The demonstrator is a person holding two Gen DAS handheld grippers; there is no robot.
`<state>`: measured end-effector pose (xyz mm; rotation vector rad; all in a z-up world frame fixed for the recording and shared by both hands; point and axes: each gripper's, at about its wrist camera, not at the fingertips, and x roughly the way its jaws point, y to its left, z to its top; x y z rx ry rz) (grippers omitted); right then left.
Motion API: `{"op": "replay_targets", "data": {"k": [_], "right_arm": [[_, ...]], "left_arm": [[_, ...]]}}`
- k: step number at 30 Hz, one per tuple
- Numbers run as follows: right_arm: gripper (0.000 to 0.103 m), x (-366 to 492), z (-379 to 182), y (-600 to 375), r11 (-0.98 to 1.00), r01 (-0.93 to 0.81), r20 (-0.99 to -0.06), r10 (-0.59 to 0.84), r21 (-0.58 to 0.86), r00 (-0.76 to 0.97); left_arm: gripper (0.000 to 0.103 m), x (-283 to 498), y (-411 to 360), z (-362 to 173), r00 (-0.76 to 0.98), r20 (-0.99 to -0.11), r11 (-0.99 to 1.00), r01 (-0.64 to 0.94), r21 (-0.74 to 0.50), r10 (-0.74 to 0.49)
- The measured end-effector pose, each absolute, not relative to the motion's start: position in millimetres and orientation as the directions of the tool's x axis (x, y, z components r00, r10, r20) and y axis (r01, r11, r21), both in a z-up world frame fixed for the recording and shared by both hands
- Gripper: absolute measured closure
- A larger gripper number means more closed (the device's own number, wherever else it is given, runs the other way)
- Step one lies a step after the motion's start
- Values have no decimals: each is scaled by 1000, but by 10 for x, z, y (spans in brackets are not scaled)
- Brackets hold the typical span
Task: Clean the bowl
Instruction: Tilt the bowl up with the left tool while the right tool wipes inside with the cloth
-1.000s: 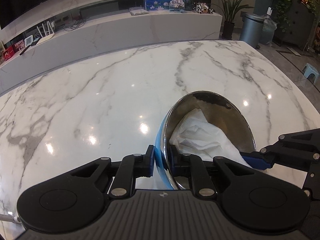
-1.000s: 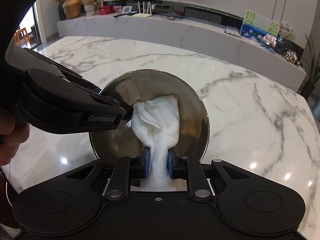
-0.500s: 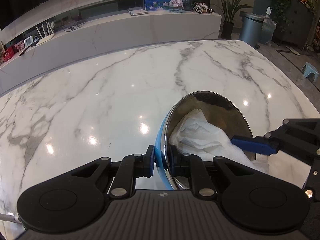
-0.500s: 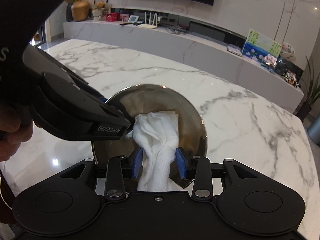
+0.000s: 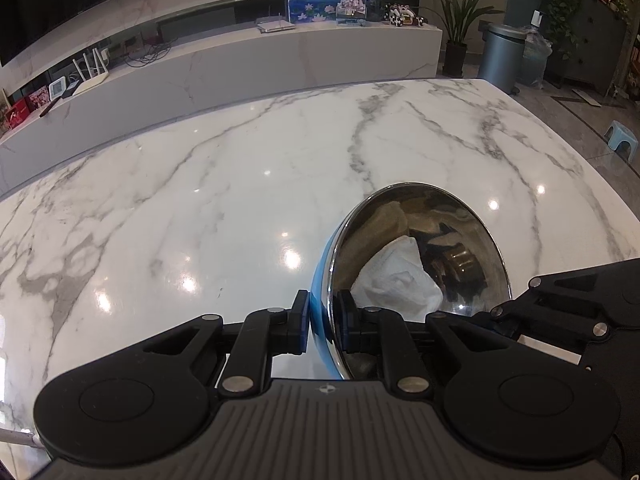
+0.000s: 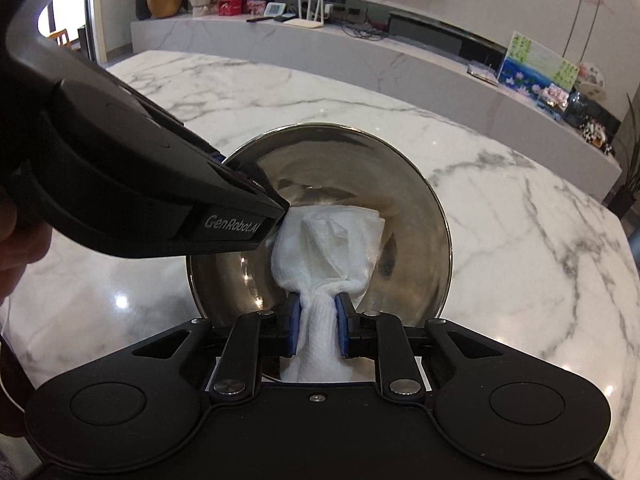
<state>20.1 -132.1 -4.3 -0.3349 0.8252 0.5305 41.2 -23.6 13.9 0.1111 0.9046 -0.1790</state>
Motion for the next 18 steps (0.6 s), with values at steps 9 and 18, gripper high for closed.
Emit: {"op": "replay_targets", "data": {"k": [9, 18], "right_arm": [[86, 214, -35, -1347, 837, -546, -769, 322, -41, 552], [86, 267, -27, -1391, 861, -509, -777, 328, 12, 537]], "left_arm": [[89, 396, -208, 113, 597, -794, 982, 189, -1, -116], [83, 359, -178, 56, 552, -821, 983, 178, -52, -143]]}}
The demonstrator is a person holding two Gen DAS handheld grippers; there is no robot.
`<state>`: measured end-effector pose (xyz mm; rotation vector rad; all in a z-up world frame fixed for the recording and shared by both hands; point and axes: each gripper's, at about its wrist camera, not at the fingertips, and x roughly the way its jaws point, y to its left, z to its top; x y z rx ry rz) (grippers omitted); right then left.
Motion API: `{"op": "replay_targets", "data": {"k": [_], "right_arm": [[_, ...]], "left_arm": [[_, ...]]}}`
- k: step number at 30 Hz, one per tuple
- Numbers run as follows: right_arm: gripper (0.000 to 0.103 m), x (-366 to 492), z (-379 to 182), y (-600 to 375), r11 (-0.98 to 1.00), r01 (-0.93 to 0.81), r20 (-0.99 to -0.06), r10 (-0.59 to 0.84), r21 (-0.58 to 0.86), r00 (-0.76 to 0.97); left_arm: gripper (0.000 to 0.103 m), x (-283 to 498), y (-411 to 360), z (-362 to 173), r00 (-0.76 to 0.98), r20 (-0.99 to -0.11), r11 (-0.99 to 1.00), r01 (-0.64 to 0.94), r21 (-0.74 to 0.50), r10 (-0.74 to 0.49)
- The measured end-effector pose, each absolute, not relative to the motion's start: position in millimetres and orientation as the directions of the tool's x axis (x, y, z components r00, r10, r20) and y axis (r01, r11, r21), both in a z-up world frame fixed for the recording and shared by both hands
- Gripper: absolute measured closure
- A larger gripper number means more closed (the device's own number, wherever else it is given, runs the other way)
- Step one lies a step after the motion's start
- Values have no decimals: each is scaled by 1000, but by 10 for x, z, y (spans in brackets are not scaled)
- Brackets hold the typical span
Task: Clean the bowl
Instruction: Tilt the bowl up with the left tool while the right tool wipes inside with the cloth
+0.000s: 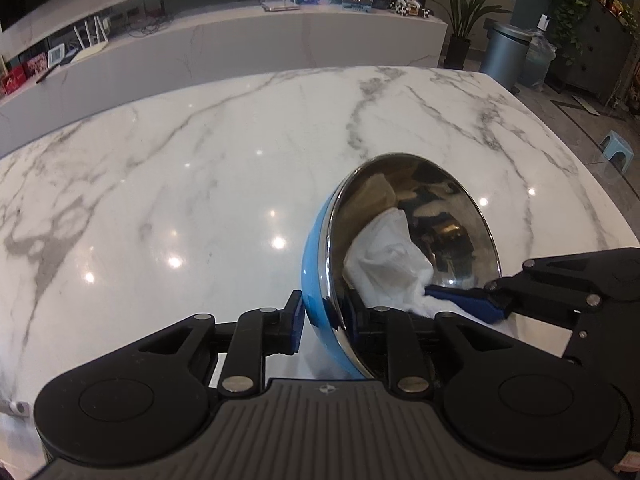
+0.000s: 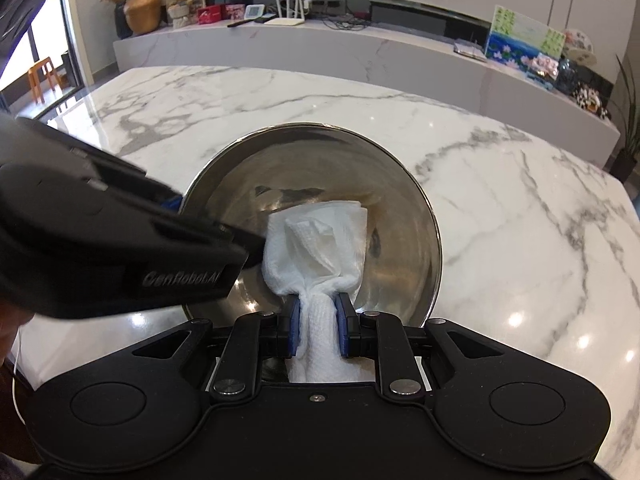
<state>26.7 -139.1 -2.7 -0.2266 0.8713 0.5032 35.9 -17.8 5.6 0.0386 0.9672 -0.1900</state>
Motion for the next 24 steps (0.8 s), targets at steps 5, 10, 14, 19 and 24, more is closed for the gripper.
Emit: {"op": "replay_targets", "data": {"k": [5, 10, 14, 19, 24], "right_arm": [[86, 264, -36, -1387, 861, -508, -779, 325, 10, 536], [86, 268, -33, -1375, 857, -515, -784, 321, 2, 531], [86, 258, -35, -1353, 848, -529, -786, 307, -30, 536], [87, 206, -63, -1294, 827, -545, -780, 249, -138, 574], [87, 197, -78, -1291, 820, -536, -770, 205, -203, 605]], "left_arm": [[84, 352, -202, 69, 557, -819, 980, 196, -34, -140], [85, 343, -269, 95, 572, -810, 972, 234, 8, -131], [85, 333, -320, 97, 580, -805, 964, 261, 42, -122], [85, 320, -376, 96, 587, -802, 954, 290, 79, -112], [85, 329, -378, 92, 585, -803, 954, 291, 78, -113]]}}
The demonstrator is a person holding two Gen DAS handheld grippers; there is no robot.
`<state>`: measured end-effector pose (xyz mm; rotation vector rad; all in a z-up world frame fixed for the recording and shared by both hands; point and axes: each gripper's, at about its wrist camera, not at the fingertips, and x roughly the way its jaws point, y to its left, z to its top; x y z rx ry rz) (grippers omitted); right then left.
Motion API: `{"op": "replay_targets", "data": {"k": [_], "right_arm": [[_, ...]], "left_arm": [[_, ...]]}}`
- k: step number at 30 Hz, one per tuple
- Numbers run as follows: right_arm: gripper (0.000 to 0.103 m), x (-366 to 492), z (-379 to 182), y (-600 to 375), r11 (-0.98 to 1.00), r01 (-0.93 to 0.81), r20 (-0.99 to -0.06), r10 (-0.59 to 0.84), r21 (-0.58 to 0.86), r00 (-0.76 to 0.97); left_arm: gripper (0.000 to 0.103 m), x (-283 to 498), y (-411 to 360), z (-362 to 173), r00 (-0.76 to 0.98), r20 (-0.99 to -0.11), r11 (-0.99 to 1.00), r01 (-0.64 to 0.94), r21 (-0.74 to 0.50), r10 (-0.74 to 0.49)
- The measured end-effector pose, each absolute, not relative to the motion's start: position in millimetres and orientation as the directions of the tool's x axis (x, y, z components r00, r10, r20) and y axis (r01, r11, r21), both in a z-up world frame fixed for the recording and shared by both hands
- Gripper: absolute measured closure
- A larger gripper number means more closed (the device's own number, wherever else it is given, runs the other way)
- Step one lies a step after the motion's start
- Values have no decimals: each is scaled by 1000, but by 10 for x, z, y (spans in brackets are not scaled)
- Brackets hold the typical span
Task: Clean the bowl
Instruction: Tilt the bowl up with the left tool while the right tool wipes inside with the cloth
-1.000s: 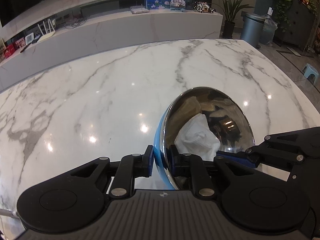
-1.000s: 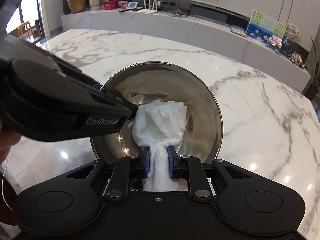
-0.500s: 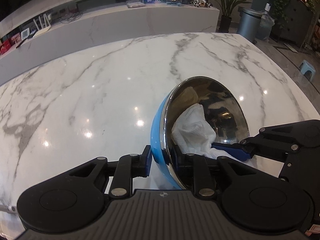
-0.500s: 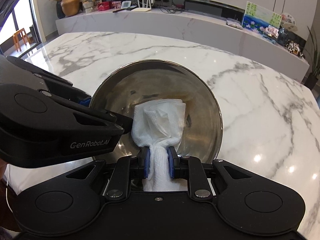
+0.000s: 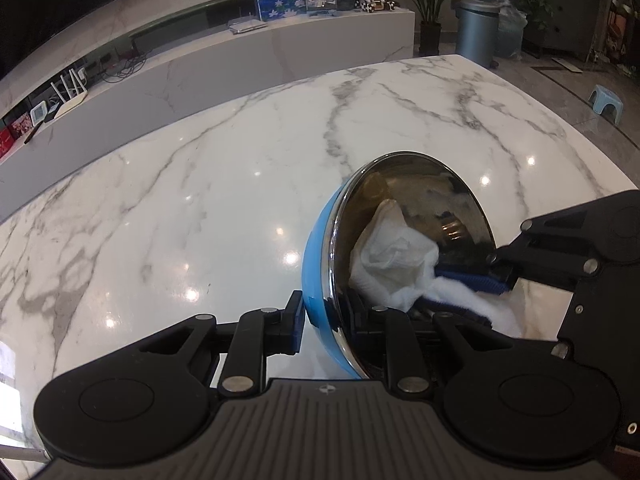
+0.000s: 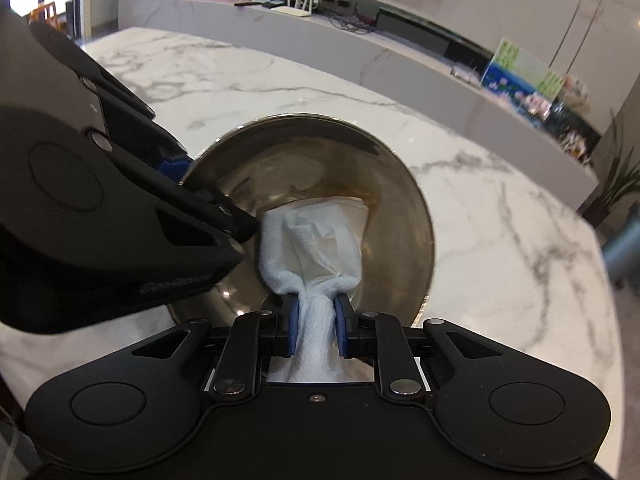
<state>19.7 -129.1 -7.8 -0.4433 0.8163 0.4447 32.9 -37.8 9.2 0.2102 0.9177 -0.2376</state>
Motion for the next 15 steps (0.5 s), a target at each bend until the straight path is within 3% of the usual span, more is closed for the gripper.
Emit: {"op": "replay_targets", "data": {"k": [15], "right_arm": [[87, 395, -83, -1507, 894, -445, -810, 303, 58, 502]], "left_arm": [[81, 360, -275, 34, 517, -834, 964, 260, -62, -193]]}}
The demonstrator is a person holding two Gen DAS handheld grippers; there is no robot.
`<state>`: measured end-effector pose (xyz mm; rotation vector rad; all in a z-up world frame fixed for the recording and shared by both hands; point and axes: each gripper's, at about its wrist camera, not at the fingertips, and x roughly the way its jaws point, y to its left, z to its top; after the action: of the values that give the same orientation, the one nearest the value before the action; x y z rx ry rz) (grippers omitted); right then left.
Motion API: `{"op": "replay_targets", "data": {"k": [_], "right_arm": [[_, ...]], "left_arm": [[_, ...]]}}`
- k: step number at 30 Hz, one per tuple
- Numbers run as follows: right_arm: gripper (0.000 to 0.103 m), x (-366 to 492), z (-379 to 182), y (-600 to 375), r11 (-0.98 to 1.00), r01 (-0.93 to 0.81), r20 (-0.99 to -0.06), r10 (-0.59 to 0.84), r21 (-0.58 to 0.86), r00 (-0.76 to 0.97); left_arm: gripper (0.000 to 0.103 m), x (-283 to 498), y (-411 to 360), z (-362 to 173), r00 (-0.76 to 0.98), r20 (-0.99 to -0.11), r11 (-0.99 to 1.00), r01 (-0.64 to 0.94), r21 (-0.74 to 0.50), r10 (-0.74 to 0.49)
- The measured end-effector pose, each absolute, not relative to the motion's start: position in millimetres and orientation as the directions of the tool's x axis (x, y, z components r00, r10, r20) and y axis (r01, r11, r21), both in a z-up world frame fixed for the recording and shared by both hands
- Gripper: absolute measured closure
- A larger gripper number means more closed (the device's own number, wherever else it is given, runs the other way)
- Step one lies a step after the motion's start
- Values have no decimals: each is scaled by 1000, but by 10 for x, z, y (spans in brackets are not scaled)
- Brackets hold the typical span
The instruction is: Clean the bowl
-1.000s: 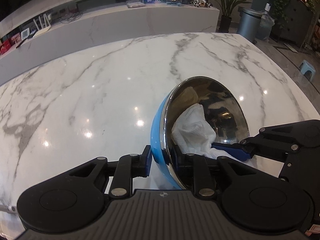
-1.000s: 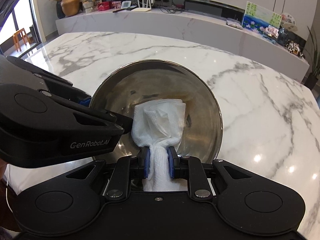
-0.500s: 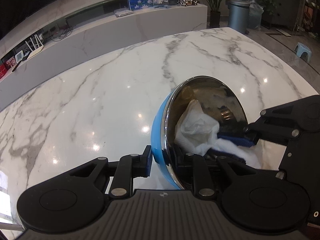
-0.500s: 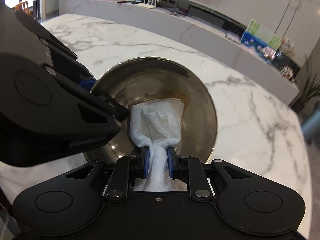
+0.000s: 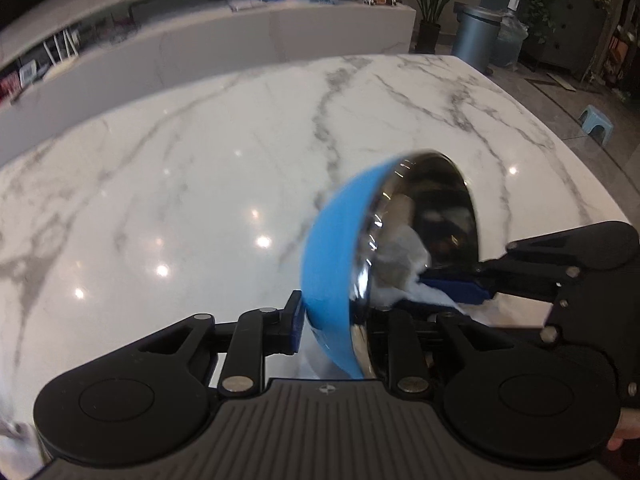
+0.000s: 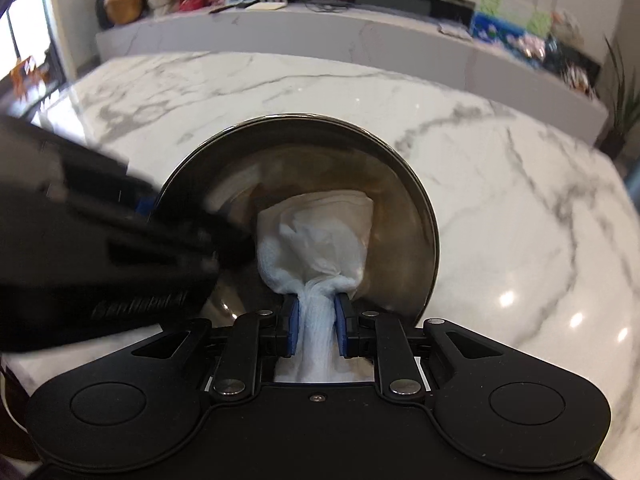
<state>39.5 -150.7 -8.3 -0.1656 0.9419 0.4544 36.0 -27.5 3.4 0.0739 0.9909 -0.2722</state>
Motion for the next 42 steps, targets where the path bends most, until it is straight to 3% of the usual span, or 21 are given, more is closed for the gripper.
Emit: {"op": "replay_targets", "data": {"k": [6, 19, 23, 29, 32, 36, 42], "right_arm": [[87, 416, -96, -1543, 897, -429, -808, 330, 107, 488], [86, 431, -88, -1567, 873, -453, -812, 393, 182, 432], [86, 388, -74, -1519, 867, -484, -816, 365, 121, 449], [87, 196, -98, -1291, 797, -578, -799, 227, -177, 558], [87, 160, -110, -1264, 775, -577, -782, 183, -258, 596], [87, 163, -109, -1283, 774, -571, -777, 172, -274, 606], [87, 237, -48, -1349, 816, -550, -794, 212, -177, 570]], "left_arm": [[81, 371, -198, 29, 496, -842, 967, 232, -105, -211], [84, 372, -240, 31, 509, -840, 966, 251, -65, -188], [83, 360, -254, 37, 510, -840, 963, 265, -48, -183], [83, 351, -268, 35, 506, -844, 960, 278, -33, -176], [83, 349, -272, 34, 503, -847, 960, 280, -30, -173], [83, 347, -270, 37, 502, -847, 960, 280, -30, -173], [82, 350, -260, 31, 506, -844, 960, 279, -33, -176]]}}
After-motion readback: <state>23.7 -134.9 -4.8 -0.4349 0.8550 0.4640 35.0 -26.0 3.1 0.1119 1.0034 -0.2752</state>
